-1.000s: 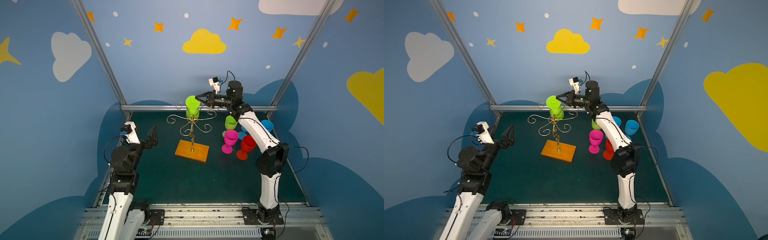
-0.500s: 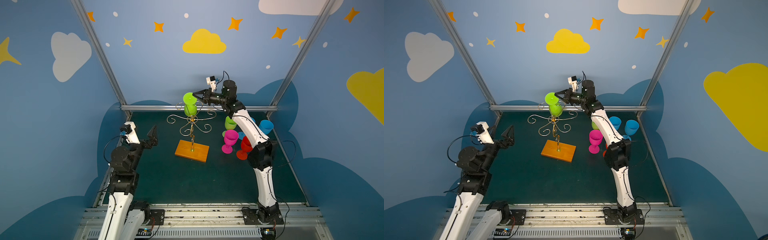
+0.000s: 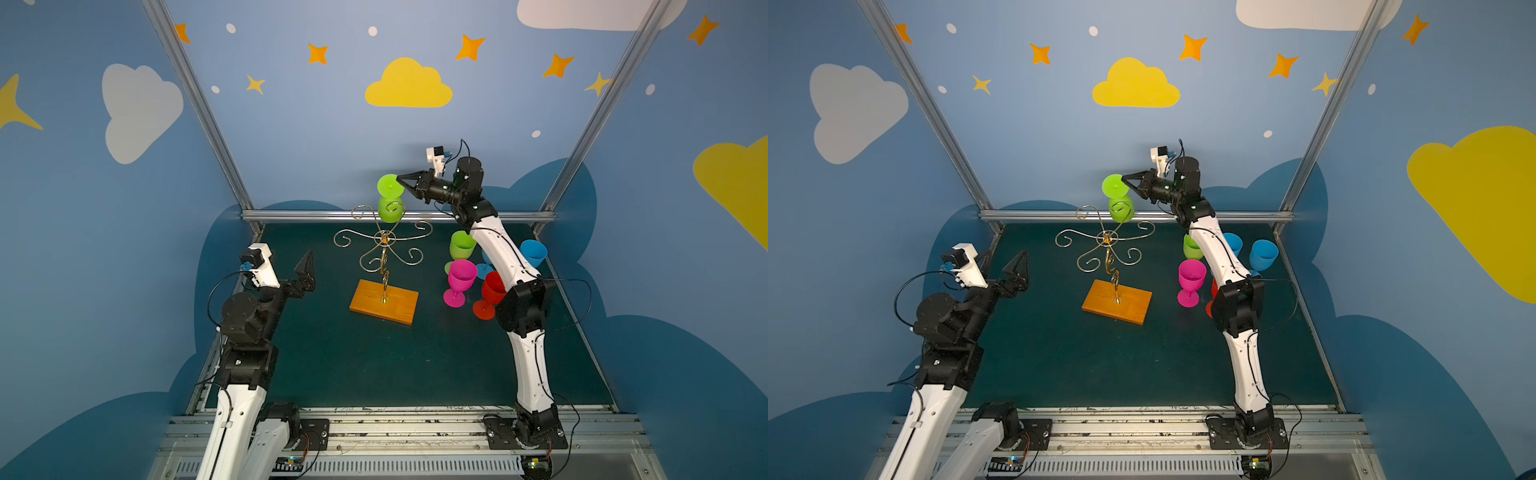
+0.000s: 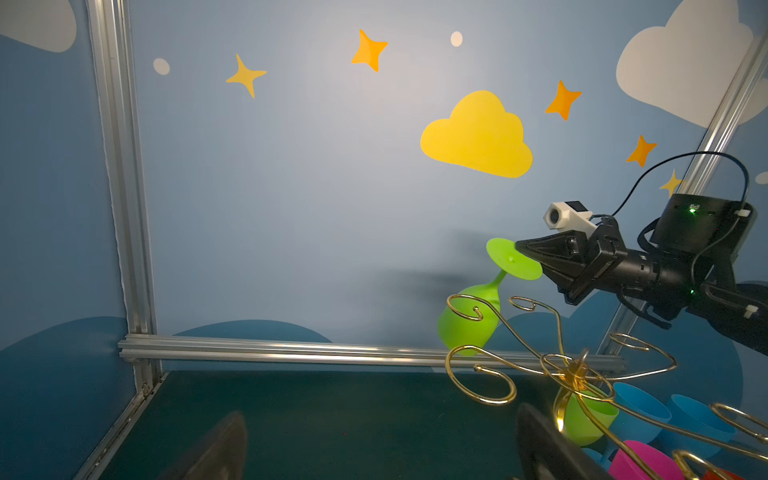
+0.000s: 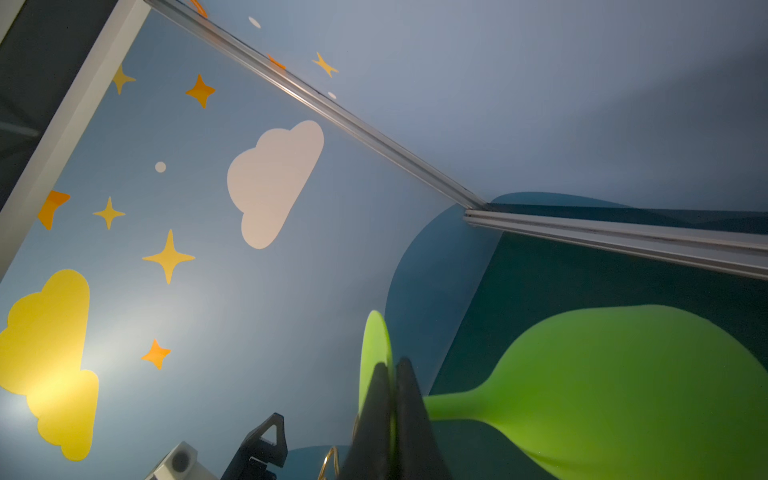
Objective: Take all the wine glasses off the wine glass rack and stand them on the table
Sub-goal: 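Lift the green glass up off the rack hook with the right gripper, then carry the green glass above the rack while the left gripper reaches toward it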
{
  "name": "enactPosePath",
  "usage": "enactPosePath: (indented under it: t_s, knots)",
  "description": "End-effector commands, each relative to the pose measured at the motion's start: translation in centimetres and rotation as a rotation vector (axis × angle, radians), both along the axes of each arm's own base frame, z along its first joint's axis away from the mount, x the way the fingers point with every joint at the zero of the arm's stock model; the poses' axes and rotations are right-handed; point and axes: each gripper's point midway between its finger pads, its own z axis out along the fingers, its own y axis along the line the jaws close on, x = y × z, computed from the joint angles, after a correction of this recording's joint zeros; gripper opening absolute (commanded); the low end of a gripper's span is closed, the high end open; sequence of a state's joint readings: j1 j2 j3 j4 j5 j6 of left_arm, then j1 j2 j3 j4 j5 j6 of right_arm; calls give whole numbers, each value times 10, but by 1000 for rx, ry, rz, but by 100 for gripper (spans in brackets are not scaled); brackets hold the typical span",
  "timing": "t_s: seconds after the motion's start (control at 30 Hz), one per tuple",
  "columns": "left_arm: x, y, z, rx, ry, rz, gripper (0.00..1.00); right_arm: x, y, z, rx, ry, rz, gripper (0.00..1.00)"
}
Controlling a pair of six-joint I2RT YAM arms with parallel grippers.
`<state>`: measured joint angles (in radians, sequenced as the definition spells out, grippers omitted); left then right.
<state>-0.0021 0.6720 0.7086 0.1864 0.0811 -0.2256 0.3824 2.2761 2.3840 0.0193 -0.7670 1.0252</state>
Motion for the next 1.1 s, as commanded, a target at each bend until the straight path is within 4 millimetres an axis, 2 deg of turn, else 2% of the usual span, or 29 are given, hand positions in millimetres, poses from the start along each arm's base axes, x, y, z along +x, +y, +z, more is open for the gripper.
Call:
enactPosePath:
  t_s: [0.0, 0.2, 0.33, 0.43, 0.63, 0.87, 1.07]
  knots:
    - [-2, 0, 2, 15, -17, 5, 99, -17, -27, 53, 42, -109, -35, 0]
    - [-4, -4, 10, -10, -33, -16, 98, -33, -62, 79, 15, -157, -67, 0]
    - [-9, -14, 23, -84, -34, -91, 95, -57, -81, 98, -31, -211, -95, 0]
    - [-15, -27, 38, -131, -26, -179, 93, -85, -91, 112, -79, -272, -111, 0]
    - [-33, -67, 70, -222, 6, -461, 87, -144, -108, 130, -133, -370, -129, 0]
    - [-43, -109, 96, -347, 71, -805, 75, -207, -118, 128, -252, -479, -167, 0]
    - [-57, -159, 106, -321, 133, -1047, 74, -247, -114, 125, -283, -539, -142, 0]
